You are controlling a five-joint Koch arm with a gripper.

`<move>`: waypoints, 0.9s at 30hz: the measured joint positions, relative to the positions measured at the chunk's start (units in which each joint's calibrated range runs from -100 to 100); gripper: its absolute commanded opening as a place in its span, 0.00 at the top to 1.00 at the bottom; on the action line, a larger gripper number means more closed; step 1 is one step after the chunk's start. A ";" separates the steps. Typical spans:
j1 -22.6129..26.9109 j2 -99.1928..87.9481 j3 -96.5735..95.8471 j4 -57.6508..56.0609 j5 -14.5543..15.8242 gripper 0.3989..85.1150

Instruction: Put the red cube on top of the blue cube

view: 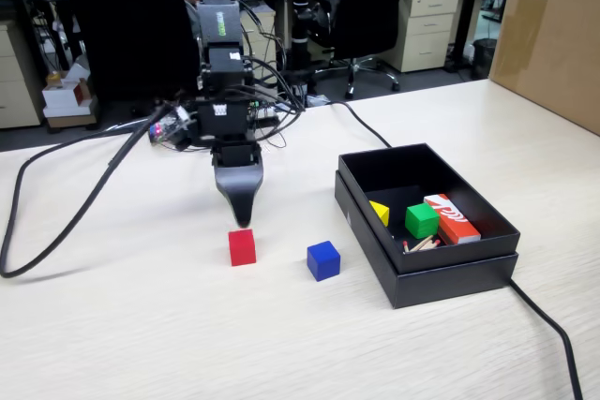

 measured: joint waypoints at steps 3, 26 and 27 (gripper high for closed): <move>-0.05 2.07 1.28 0.00 0.00 0.48; -0.88 16.44 5.84 0.15 -0.49 0.48; -0.88 16.44 5.93 0.15 -0.49 0.48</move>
